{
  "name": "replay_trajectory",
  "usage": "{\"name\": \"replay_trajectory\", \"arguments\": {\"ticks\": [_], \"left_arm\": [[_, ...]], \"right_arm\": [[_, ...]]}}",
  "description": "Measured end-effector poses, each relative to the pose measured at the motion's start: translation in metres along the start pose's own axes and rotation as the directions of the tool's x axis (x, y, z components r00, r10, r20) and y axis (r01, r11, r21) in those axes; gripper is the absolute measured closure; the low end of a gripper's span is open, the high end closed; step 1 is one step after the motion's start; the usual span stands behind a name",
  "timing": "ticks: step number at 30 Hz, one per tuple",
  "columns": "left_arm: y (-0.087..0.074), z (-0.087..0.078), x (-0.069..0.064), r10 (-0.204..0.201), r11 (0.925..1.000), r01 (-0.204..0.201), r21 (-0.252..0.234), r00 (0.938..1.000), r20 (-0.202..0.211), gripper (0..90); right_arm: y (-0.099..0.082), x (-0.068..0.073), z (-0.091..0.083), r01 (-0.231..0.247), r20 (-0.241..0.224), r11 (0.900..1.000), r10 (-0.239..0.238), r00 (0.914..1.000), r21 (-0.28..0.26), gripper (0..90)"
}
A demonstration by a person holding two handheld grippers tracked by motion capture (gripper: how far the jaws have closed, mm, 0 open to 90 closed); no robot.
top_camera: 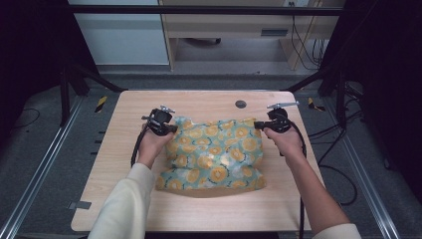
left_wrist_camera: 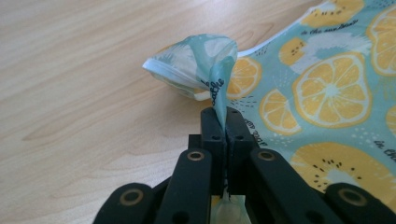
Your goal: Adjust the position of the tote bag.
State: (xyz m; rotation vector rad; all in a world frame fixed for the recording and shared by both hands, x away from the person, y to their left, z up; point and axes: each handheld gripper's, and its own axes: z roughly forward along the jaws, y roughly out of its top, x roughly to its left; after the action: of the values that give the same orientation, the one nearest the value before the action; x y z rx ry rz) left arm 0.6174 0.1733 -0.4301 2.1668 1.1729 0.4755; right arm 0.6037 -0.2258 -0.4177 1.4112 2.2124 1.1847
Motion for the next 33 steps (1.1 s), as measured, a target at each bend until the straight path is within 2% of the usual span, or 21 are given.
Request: {"name": "replay_trajectory", "arguments": {"ticks": [6,11,13,14,15,19,23,25,26,27,30,31,33], "left_arm": [[0.012,-0.020,-0.007,0.030,0.9976,-0.031,-0.062,0.9994,-0.020,89.3],[0.019,-0.043,-0.017,0.064,0.9912,-0.068,-0.114,0.9974,-0.034,89.4],[0.020,-0.052,-0.020,0.065,0.9873,-0.070,-0.143,0.9972,-0.036,89.4],[0.020,-0.052,-0.020,0.065,0.9873,-0.070,-0.143,0.9972,-0.036,89.3],[0.021,-0.061,-0.023,0.076,0.9834,-0.081,-0.162,0.9965,-0.034,89.4],[0.018,-0.077,-0.030,0.103,0.9730,-0.108,-0.204,0.9940,-0.036,89.4],[0.016,-0.090,-0.037,0.118,0.9647,-0.120,-0.234,0.9927,-0.023,89.3],[0.014,-0.094,-0.042,0.140,0.9594,-0.142,-0.244,0.9898,-0.026,89.3],[0.014,-0.094,-0.042,0.140,0.9594,-0.142,-0.244,0.9898,-0.026,89.3],[0.010,-0.100,-0.048,0.169,0.9513,-0.171,-0.257,0.9851,-0.030,89.4],[0.001,-0.106,-0.058,0.200,0.9390,-0.201,-0.279,0.9792,-0.032,89.3],[0.001,-0.106,-0.058,0.200,0.9390,-0.201,-0.279,0.9792,-0.032,89.3],[-0.009,-0.108,-0.065,0.234,0.9306,-0.232,-0.283,0.9718,-0.029,89.3]], "right_arm": [[0.001,-0.002,-0.015,0.000,0.011,0.9989,0.000,0.9999,-0.048,90.0],[0.006,0.004,-0.036,0.043,0.020,0.9953,-0.041,0.9990,-0.087,90.0],[0.008,0.007,-0.047,0.058,0.020,0.9926,-0.057,0.9982,-0.107,90.0],[0.009,0.009,-0.052,0.063,0.020,0.9919,-0.062,0.9979,-0.110,90.0],[0.009,0.010,-0.056,0.071,0.020,0.9907,-0.069,0.9974,-0.116,90.0],[0.007,0.014,-0.070,0.093,0.022,0.9869,-0.091,0.9956,-0.132,90.0],[0.001,0.020,-0.083,0.113,0.025,0.9814,-0.111,0.9935,-0.155,90.0],[-0.004,0.023,-0.088,0.125,0.029,0.9789,-0.121,0.9922,-0.162,90.0],[-0.005,0.023,-0.090,0.131,0.031,0.9769,-0.128,0.9913,-0.168,90.0],[-0.009,0.024,-0.093,0.134,0.027,0.9757,-0.131,0.9910,-0.174,90.0],[-0.017,0.027,-0.098,0.152,0.032,0.9715,-0.148,0.9884,-0.182,90.0],[-0.021,0.028,-0.100,0.166,0.037,0.9688,-0.162,0.9861,-0.184,90.0],[-0.027,0.030,-0.104,0.178,0.036,0.9666,-0.175,0.9840,-0.184,90.0]]}}
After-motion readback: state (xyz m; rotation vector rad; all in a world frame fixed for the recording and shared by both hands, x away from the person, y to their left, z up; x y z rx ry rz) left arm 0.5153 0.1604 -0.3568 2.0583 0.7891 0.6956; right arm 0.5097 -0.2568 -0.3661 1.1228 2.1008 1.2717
